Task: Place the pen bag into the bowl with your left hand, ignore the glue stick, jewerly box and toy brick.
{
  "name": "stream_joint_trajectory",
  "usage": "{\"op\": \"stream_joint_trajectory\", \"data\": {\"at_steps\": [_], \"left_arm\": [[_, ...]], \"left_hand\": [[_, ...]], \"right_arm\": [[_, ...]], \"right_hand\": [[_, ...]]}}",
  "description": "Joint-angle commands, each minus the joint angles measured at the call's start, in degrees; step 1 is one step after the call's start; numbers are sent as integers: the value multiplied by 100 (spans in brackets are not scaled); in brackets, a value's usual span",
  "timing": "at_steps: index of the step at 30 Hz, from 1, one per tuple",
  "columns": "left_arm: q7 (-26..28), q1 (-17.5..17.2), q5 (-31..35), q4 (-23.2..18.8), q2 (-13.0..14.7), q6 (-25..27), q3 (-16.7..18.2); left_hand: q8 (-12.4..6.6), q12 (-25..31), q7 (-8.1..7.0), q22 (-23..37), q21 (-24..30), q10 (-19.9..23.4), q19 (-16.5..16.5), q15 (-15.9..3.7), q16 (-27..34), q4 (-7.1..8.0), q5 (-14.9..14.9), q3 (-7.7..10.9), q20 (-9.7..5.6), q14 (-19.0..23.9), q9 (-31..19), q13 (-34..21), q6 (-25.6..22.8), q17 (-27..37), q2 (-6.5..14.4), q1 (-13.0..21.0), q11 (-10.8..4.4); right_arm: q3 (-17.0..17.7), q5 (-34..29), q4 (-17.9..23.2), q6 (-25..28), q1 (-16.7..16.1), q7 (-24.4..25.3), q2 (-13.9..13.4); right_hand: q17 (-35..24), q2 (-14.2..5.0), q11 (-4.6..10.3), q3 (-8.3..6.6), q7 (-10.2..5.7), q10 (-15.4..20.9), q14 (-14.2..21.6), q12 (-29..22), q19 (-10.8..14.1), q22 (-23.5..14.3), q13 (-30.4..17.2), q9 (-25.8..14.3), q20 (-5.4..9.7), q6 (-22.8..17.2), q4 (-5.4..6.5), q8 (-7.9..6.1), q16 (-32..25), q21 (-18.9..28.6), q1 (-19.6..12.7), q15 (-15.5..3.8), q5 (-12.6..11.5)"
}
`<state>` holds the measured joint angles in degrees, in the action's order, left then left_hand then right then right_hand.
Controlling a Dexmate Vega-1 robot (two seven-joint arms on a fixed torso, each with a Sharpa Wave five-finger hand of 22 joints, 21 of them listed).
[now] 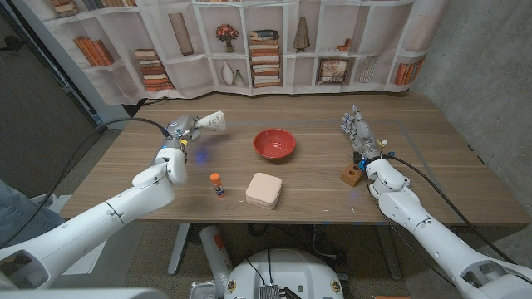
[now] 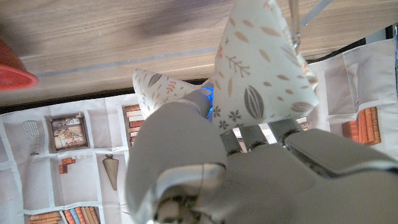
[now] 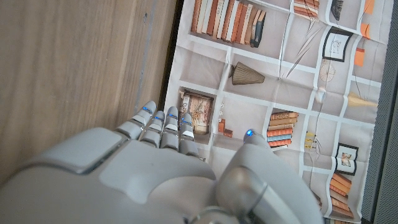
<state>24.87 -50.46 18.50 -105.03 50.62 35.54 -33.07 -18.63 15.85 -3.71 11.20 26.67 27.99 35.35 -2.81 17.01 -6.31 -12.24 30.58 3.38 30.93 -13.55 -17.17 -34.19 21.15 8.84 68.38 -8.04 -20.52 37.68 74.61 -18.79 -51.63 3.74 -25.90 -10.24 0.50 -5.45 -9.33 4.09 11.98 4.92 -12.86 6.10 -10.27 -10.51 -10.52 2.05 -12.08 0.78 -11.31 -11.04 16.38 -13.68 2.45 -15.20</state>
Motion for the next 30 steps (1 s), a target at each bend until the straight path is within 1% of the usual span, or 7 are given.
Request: {"op": "stream_joint_trajectory", "data": {"at_steps": [1, 7, 22, 27, 30], "left_arm": [[-137, 198, 323, 194, -12, -316, -161], [-102, 207, 504, 236, -25, -459, -183], [-114, 281, 968, 302, -113, -675, -260], [-111, 349, 1111, 388, -146, -864, -313], [-60, 378, 1200, 452, -177, -1000, -338]], "left_hand": [[-14, -26, -47, -7, -22, 22, -75, -447, -21, 47, 30, 1, 14, -39, -10, -17, -10, 28, -8, -59, -59], [-20, -34, -72, -11, -27, 32, -112, -470, -39, 56, 51, -12, 12, -48, -3, -28, -29, 34, -35, -95, -76], [-35, -46, -122, -21, -21, 75, -142, -518, -74, 49, 99, -45, -6, -38, 13, -51, -77, 38, -122, -165, -105], [-40, -51, -122, -23, -18, 78, -144, -526, -82, 53, 111, -57, -16, -39, 17, -57, -90, 40, -139, -187, -105], [-59, -49, -140, -31, -29, 110, -172, -564, -78, 56, 126, -73, -39, -4, 22, -64, -139, 42, -166, -216, -128]], "right_arm": [[6, -21, -35, -18, 10, 69, 37], [3, -28, -55, -43, 23, 65, 52], [30, -75, 57, -44, 15, 130, 1], [47, -62, 53, -52, 1, 133, -4], [56, -61, 67, -52, -18, 162, -4]], "right_hand": [[-34, -62, 3, 9, -3, 46, 56, 23, 45, -10, -27, -28, 51, -38, -3, 3, 14, -13, -9, -2, 25], [-34, -65, 1, 11, 1, 50, 52, 23, 48, -10, -27, -28, 54, -36, -5, 4, 17, -21, -9, -5, 26], [-34, -69, 0, 17, 1, 46, 58, 27, 59, -11, -27, -28, 51, -36, -11, 5, 17, -44, -9, 0, 28], [-34, -71, -3, 18, -2, 42, 58, 29, 61, -11, -27, -28, 53, -40, -13, 4, 17, -50, -9, -2, 28], [-34, -72, 4, 20, -2, 50, 60, 27, 63, -11, -27, -28, 52, -38, -14, 5, 17, -55, -9, -3, 29]]}}
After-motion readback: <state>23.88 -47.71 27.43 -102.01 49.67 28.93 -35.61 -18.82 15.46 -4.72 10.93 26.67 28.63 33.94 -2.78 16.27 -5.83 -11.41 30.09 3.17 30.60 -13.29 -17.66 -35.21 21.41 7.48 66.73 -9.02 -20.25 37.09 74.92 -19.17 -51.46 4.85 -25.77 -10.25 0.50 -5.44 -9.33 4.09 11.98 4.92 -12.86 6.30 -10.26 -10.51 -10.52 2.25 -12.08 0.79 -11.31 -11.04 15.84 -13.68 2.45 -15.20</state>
